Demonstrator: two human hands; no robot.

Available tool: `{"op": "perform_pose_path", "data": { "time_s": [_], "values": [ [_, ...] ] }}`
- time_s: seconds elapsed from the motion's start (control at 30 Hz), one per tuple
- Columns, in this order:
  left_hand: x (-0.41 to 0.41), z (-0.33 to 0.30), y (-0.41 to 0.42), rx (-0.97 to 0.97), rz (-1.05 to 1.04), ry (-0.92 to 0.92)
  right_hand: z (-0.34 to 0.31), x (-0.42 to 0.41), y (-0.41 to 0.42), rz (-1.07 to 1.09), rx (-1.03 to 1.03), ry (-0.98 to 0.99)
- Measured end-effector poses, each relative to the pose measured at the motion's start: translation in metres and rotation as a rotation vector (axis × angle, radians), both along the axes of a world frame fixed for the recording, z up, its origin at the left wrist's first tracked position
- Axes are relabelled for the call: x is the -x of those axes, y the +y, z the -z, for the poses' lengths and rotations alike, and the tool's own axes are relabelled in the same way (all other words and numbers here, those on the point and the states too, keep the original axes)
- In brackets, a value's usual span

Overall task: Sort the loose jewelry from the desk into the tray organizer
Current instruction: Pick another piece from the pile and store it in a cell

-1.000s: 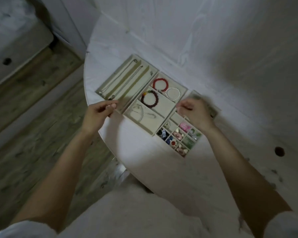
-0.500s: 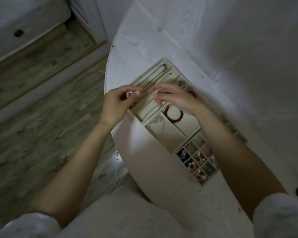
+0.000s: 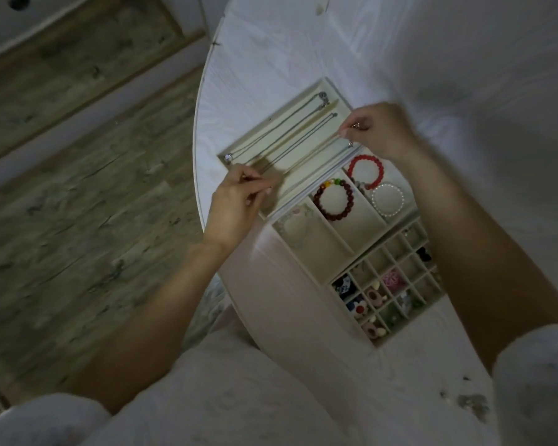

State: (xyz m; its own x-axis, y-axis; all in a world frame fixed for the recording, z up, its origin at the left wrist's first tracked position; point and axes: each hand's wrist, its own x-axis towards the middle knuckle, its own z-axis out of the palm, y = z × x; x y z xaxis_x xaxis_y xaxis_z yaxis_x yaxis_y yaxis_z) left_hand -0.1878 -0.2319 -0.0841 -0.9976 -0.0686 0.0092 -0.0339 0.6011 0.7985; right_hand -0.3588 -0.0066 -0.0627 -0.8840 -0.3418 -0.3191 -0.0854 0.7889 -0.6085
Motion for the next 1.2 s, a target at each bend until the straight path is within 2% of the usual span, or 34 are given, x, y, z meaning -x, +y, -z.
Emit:
{"op": "perform_pose_path", "data": {
  "time_s": [0.2, 0.43, 0.57, 0.77, 0.97, 1.2],
  "values": [
    [-0.003, 0.009, 0.005, 0.111, -0.036, 0.055, 0.014, -0.006, 0.001, 0.111, -0.005, 0.112],
    [-0.002, 0.013, 0.004, 0.271, 0.088, 0.141, 0.022, -0.011, -0.006, 0.039, -0.084, 0.236],
    [-0.004, 0.011, 0.002, 0.406, 0.051, 0.181, 0.018, -0.015, -0.009, -0.011, -0.131, 0.316],
    [-0.010, 0.009, -0.010, 0.562, 0.016, 0.221, 0.013, -0.027, -0.005, -0.004, -0.267, 0.542],
    [0.011, 0.006, -0.006, 0.654, 0.083, 0.194, 0.020, -0.019, -0.010, 0.101, -0.364, 0.482],
    [0.023, 0.011, 0.009, 0.903, 0.178, 0.100, 0.040, -0.005, -0.021, 0.179, -0.480, 0.416]
  ]
}}
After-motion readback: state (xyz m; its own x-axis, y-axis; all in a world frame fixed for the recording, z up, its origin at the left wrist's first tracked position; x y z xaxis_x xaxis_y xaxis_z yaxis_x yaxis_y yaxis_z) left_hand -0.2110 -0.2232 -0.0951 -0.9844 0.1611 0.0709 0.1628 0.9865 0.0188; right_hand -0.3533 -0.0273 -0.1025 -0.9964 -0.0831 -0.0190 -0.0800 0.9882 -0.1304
